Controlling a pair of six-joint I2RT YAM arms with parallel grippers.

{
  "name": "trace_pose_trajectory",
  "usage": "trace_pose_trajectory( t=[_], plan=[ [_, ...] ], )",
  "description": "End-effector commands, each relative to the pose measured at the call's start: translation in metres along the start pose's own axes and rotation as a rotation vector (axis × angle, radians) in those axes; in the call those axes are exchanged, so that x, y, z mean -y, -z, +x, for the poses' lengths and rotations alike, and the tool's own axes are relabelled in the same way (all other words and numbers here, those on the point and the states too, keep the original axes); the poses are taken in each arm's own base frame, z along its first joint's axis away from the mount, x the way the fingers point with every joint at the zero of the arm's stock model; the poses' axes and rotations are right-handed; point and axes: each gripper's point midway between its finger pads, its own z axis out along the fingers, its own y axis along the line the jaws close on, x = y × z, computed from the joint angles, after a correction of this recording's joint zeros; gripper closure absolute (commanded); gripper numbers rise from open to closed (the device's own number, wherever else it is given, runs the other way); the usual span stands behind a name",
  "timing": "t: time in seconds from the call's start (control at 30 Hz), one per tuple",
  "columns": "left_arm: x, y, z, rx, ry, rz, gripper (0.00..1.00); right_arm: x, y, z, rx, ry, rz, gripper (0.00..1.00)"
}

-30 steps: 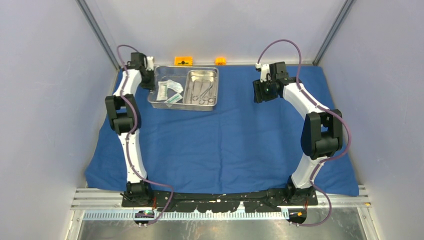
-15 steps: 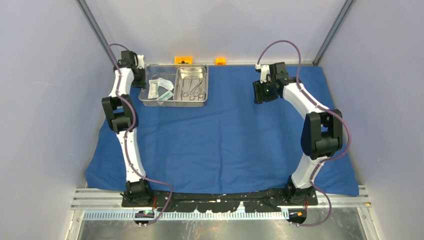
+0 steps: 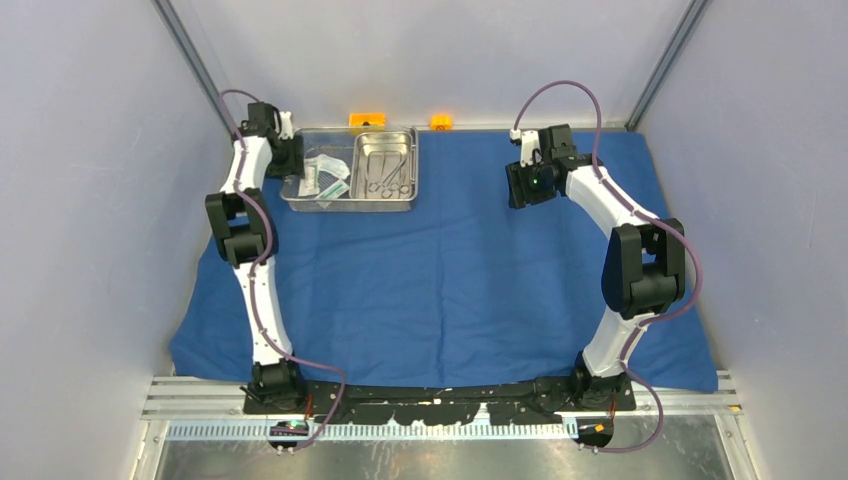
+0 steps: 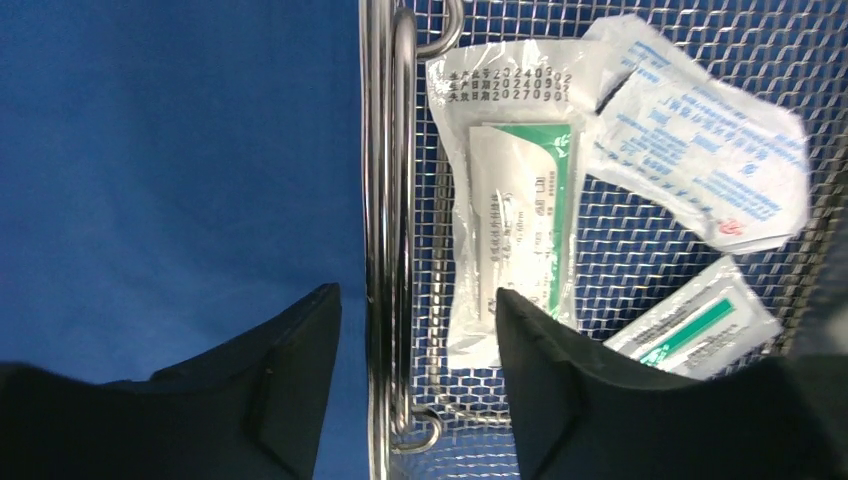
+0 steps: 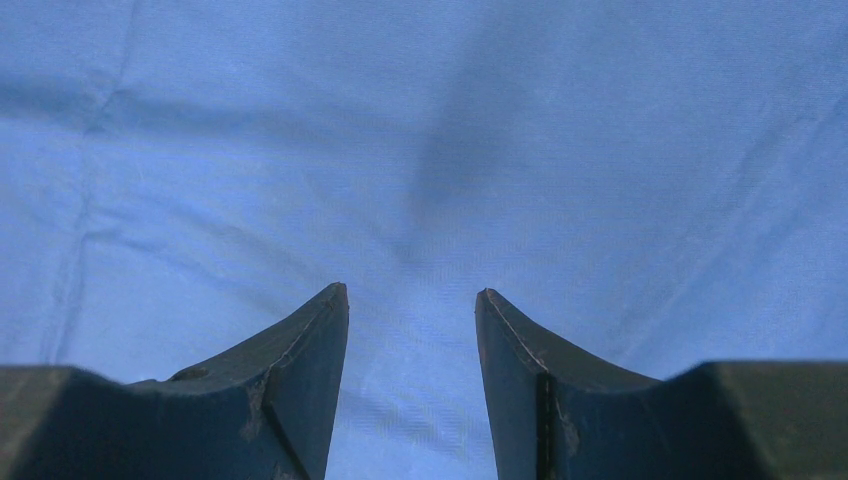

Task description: Open and lay out the surgical kit

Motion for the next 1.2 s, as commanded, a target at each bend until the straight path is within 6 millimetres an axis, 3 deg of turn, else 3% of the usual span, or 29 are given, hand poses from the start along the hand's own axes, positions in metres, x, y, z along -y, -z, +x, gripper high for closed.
trace_pose_trajectory(
  t=[0.0,0.17,0.37,0.63,1.17],
  plan=[
    [0.007,0.068,-0.067,0.242,-0.011,-0.005,0.36,-0.006,0.007,-0.012,0.038,-0.004,-0.026,0.45],
    [0.028,0.093,-0.084,0.358,-0.061,0.013,0.30,-0.006,0.007,-0.010,0.035,-0.001,-0.025,0.45],
    [0.058,0.070,-0.077,0.329,-0.173,0.022,0.33,-0.005,0.005,-0.005,0.025,-0.001,-0.025,0.45],
    [0.056,0.019,-0.064,0.199,-0.149,0.020,0.36,-0.006,0.003,0.000,0.014,0.005,-0.026,0.46],
    [0.039,-0.021,-0.008,0.003,-0.205,-0.033,0.44,-0.006,0.001,0.003,0.003,0.005,-0.031,0.46]
  ],
)
